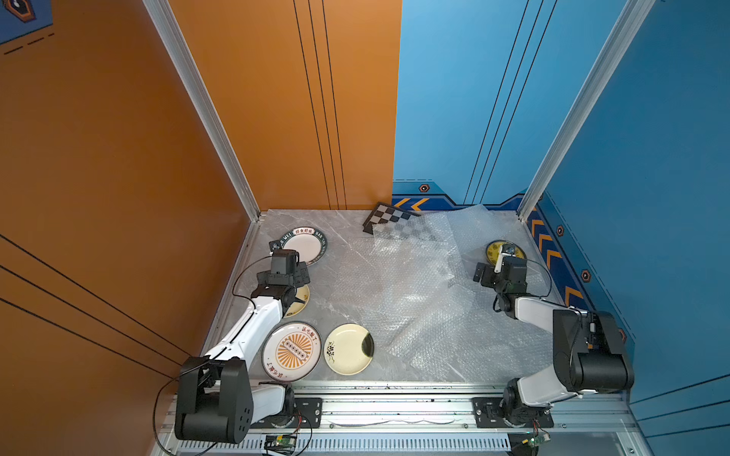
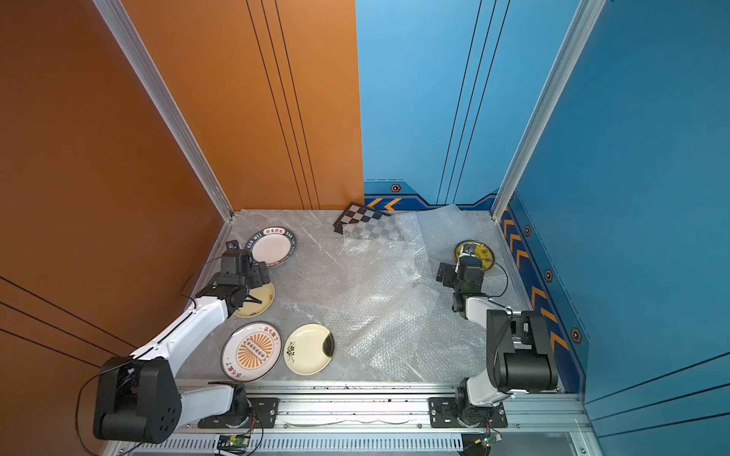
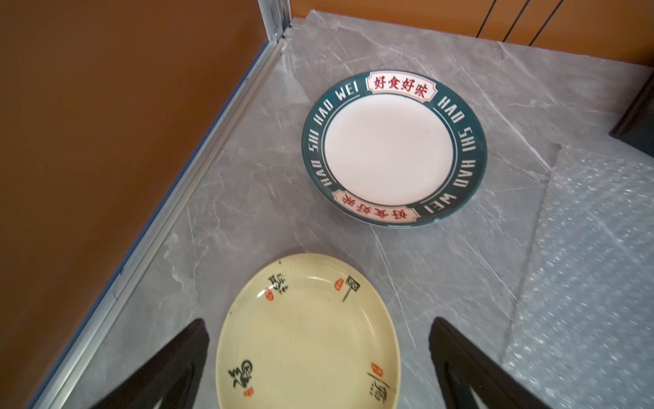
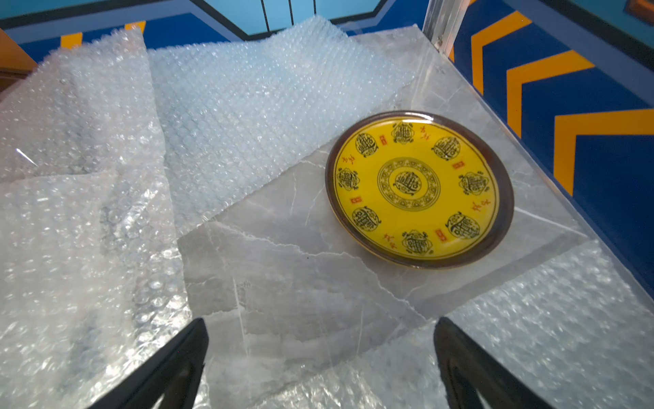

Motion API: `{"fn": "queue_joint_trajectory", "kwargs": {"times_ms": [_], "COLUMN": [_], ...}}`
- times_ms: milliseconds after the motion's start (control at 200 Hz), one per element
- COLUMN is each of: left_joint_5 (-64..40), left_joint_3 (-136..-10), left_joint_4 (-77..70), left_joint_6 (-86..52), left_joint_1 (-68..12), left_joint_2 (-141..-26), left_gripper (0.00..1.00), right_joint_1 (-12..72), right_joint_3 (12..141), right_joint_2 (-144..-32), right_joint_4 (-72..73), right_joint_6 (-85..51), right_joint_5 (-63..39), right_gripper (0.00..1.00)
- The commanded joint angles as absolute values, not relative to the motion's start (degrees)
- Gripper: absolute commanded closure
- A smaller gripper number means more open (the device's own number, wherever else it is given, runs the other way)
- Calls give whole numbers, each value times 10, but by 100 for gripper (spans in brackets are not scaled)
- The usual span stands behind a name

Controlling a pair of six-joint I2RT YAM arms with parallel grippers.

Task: Unpack dinner plates from bubble wrap
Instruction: Reset both arms

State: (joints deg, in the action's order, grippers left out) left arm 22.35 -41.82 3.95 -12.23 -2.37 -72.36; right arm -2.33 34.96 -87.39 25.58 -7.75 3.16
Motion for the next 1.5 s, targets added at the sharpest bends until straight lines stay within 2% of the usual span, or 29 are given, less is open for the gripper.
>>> {"fn": "queue_joint_trajectory", "kwargs": {"times_ms": [0, 170, 491, 801, 1051, 1332, 1492], "left_joint_5": [230, 202, 160, 91, 52, 53, 64], "left_joint_3": [-366, -321, -320, -314, -225, -224, -215], "left_joint_4": [-95, -212, -282, -321, -489, -495, -511], "left_joint_6": [-59, -30, -36, -26, -15, -14, -11], "left_joint_1": [-17, -12, 0, 2, 5, 4, 0], "left_joint_2": [-737, -776, -849, -870, -878, -881, -884], "left_gripper": [2, 2, 2, 2, 2, 2, 2], "right_joint_1": [-16, -11, -9, -7, -6, 7, 15], "right_joint_3": [333, 327, 327, 319, 295, 267, 212], "right_joint_2": [-877, -882, -882, -880, -871, -861, -857], "right_joint_4": [297, 313, 313, 323, 359, 401, 491], "right_joint_6": [-62, -53, -52, -48, -46, -28, -12], "right_joint_5": [27, 22, 23, 20, 18, 20, 11], "right_gripper": [0, 0, 0, 0, 0, 0, 0]}}
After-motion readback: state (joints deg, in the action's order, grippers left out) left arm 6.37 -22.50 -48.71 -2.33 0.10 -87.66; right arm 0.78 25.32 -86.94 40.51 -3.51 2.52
